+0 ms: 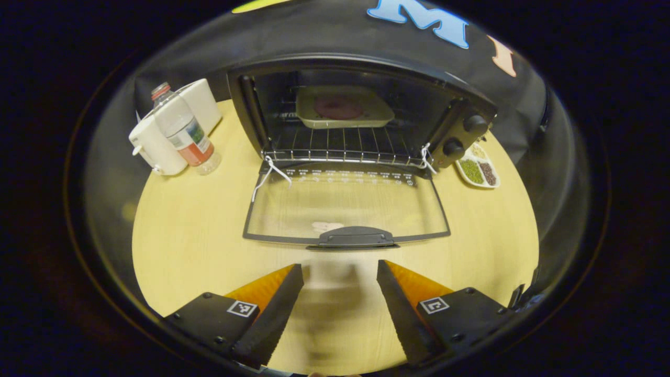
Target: Open the electric oven with the left hand, put the food in, and close the electric oven.
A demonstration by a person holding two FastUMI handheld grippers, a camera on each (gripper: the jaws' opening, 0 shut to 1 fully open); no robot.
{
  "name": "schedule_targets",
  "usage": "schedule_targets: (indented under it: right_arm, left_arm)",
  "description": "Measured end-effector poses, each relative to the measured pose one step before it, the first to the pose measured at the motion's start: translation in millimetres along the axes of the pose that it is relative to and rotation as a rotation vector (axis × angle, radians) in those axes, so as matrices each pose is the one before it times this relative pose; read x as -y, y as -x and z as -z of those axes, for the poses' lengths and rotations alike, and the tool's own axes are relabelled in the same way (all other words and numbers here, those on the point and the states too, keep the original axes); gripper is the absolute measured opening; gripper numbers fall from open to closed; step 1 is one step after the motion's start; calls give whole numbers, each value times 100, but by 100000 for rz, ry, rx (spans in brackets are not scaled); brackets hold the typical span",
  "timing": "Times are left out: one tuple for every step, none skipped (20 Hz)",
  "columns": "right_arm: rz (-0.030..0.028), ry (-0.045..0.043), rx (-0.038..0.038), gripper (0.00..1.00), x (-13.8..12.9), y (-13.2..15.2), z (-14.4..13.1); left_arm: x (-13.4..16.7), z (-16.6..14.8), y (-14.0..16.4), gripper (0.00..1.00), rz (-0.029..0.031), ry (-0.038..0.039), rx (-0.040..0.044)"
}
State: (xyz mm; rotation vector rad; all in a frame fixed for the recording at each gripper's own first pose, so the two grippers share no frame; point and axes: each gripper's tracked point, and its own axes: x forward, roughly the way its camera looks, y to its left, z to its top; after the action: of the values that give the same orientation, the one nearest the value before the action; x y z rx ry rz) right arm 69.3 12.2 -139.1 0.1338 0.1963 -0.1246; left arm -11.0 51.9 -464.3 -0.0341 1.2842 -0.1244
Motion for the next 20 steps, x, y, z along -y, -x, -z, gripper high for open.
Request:
schedule_targets:
  right_arm:
    - [1521, 826, -223, 97, 573, -72, 94]
    - [1128, 908, -134, 97, 357, -107, 25]
    - [788, 687, -109, 97, 336, 35, 71]
    - [662, 492, -309, 97, 195, -77, 12]
    - [436, 330, -480, 97, 264, -41, 234]
    - [482, 230, -682, 97, 193, -59, 129]
    - [799, 207, -747, 97, 266, -44, 292]
    - [1159, -415, -103, 97, 340, -52, 21]
    - [973, -817, 43, 97, 301, 20, -58]
    - [707, -1112, -58, 97, 127, -125, -29]
    - [207, -858, -358, 97, 11, -120, 173]
    - [6, -319, -767, 97, -80, -131, 128]
    - [88, 18, -449, 97, -7, -130, 269]
    - [-323, 189, -127, 97, -117, -33, -1]
    - [-373, 536, 55, 97, -236, -72, 7]
    - [-252, 676, 319, 97, -177, -35, -35]
    - [-430, 623, -30, 97, -204, 33, 92]
    - [-427, 195, -262, 97, -342, 4, 137]
    - [-642, -97, -457, 97, -249, 58, 120]
    - [-559, 83, -359, 97, -218, 73, 51]
  left_arm:
    - [169, 90, -669, 100, -210, -948, -1798]
    - [252, 97, -662, 100, 113, -1045, -1371]
    - [356, 111, -573, 100, 480, -951, -1795]
    - [232, 215, -588, 100, 185, -700, -2192]
    - [147, 143, -507, 100, 180, -687, -1405]
    - [29, 28, -462, 100, -103, -1106, -1302]
    - [-125, 38, -435, 100, -482, -1003, -824]
    - [-163, 1, -350, 98, -554, -317, -787]
    - [5, 70, -270, 96, 54, 328, -780]
    - [25, -46, -266, 98, 208, 323, -665]
    - [37, -84, -96, 100, 5, 36, -197]
    - [-4, -247, -200, 100, -66, -553, -96]
    - [-114, -194, -225, 100, -486, -837, 10]
    - [-50, 122, -199, 100, -232, 195, -1508]
    - [27, -288, 224, 96, -243, 227, 291]
    - [9, 150, -92, 100, 61, 577, -1189]
    - [0, -76, -95, 96, -10, -249, 377]
    - [39, 56, 32, 96, 52, 164, -513]
    - [-4, -33, 79, 100, -19, -144, 311]
    - [13, -134, 228, 96, -147, 164, 894]
